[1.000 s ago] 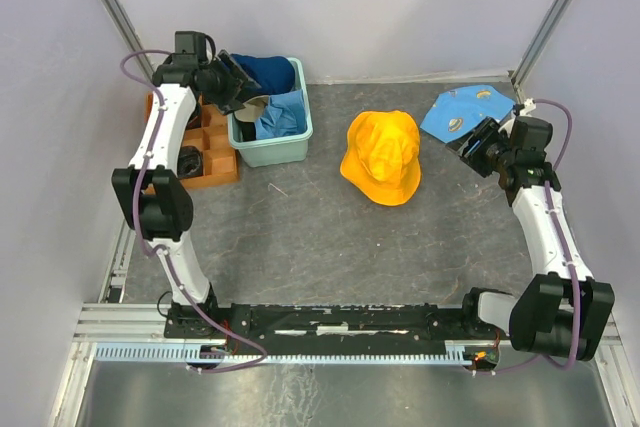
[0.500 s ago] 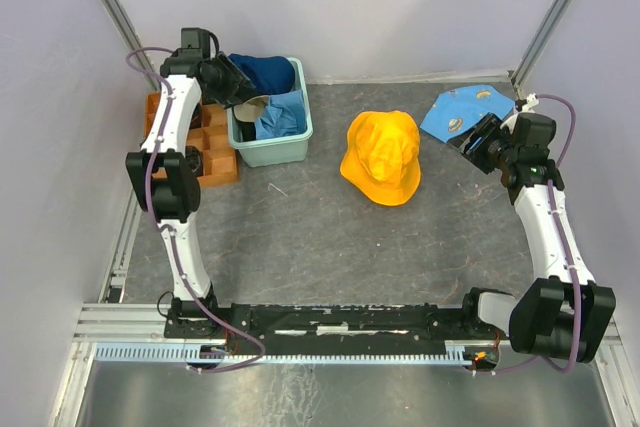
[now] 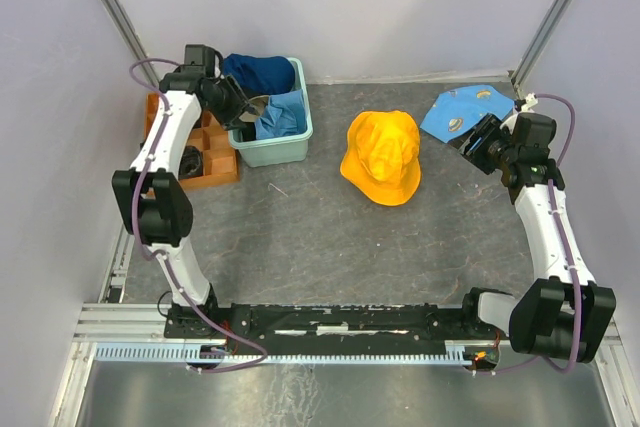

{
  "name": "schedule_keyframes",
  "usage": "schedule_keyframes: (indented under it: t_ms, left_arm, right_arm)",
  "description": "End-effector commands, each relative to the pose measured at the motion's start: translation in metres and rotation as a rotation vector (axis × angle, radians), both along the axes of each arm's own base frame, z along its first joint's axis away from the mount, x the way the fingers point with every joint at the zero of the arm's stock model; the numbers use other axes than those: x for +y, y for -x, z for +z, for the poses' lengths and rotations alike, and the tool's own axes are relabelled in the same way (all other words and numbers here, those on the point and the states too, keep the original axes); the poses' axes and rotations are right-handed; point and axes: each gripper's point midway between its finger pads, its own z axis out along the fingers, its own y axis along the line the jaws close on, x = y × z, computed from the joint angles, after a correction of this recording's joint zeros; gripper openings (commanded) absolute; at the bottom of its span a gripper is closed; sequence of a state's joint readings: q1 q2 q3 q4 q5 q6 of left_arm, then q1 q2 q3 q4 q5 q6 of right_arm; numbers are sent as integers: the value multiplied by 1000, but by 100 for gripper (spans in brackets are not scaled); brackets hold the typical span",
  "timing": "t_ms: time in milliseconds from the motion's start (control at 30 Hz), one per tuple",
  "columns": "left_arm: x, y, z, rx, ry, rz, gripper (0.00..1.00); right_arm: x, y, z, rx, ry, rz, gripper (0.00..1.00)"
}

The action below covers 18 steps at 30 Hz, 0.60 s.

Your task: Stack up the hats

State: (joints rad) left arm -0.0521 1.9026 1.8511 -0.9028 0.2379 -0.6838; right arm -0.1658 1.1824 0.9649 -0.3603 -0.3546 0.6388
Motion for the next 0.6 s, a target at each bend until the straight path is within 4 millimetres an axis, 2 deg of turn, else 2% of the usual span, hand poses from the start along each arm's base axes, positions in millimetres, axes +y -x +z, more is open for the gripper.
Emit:
schedule_keyframes:
  t_ms: [0,67,133,333,567]
  left_arm:
    - [-16,14,18,-89,-118,-140,55]
    - [-25,14,18,-95,-142,-172,58]
    - [-25,11,16,-92,-164,-176,58]
    - [-10,-2,10,-91,-270,-166,59]
    - [4,-12,14,-98,-359,-157,60]
  right_arm:
    - [-1,-9,23,-72,3,1,61]
    - [0,-10,22,-71,-7,2,62]
    - [1,-10,22,-73,-13,2,62]
    - [2,-8,24,-78,-14,5,62]
    - [1,-7,25,-77,-9,6,62]
